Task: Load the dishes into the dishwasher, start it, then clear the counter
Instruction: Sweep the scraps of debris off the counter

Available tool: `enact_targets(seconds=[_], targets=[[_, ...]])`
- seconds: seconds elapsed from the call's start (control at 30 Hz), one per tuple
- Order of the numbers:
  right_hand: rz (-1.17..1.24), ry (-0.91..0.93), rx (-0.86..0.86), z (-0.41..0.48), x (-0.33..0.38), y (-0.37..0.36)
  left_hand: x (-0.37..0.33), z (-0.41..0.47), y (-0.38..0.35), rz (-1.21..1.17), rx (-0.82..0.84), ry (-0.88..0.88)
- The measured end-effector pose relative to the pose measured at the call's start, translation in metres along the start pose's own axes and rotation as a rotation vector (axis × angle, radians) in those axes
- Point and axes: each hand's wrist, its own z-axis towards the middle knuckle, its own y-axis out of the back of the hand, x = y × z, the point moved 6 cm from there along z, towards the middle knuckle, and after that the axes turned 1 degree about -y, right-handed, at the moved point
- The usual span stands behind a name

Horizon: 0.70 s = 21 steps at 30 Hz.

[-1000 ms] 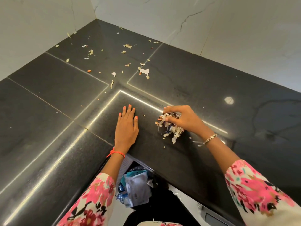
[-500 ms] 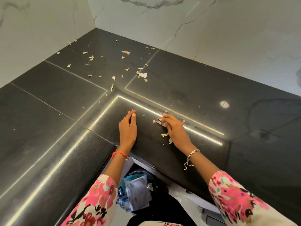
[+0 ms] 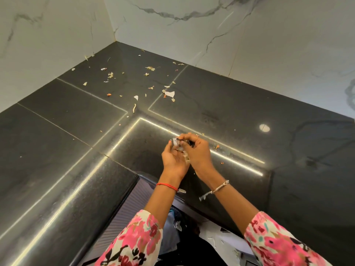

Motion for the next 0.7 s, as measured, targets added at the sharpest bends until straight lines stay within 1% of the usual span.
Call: enact_targets(seconds=[0.07, 0.17, 0.27, 0.37, 0.43, 0.5, 0.53, 0.57, 0.63, 0.67, 0.7], targets=[[-0.069, 0.038, 0.028, -0.005, 0.000, -0.003, 0.002, -0.001, -0.005, -0.051, 0.057, 0.029], [-0.005, 0.053, 0.062, -0.012, -0.001, -0.005, 0.003, 0.000, -0.009, -0.102, 0.111, 0.031], [0.005, 0.115, 0.038, -0.014, 0.000, -0.007, 0.005, 0.001, -0.010, -0.091, 0.160, 0.020], [-0.081, 0.225, 0.041, -0.019, 0.007, -0.009, 0.007, 0.001, -0.009, -0.035, 0.172, -0.008], [-0.122, 0.279, 0.060, -0.019, 0.012, -0.006, 0.009, -0.002, -0.008, -0.051, 0.171, 0.011], [-0.177, 0.344, 0.095, -0.016, 0.019, -0.004, 0.011, -0.006, -0.006, -0.068, 0.141, 0.046], [-0.166, 0.362, 0.102, -0.012, 0.023, -0.001, 0.012, -0.008, -0.003, -0.078, 0.104, 0.064], [-0.129, 0.359, 0.085, -0.008, 0.026, 0.004, 0.012, -0.008, 0.000, -0.101, 0.065, 0.078], [-0.051, 0.304, -0.002, 0.005, 0.026, 0.019, 0.008, -0.009, 0.004, -0.177, 0.032, 0.073], [-0.060, 0.269, -0.041, 0.013, 0.022, 0.028, 0.005, -0.010, 0.006, -0.208, 0.029, 0.059], [-0.126, 0.234, -0.059, 0.022, 0.016, 0.034, 0.002, -0.011, 0.007, -0.225, 0.028, 0.047]])
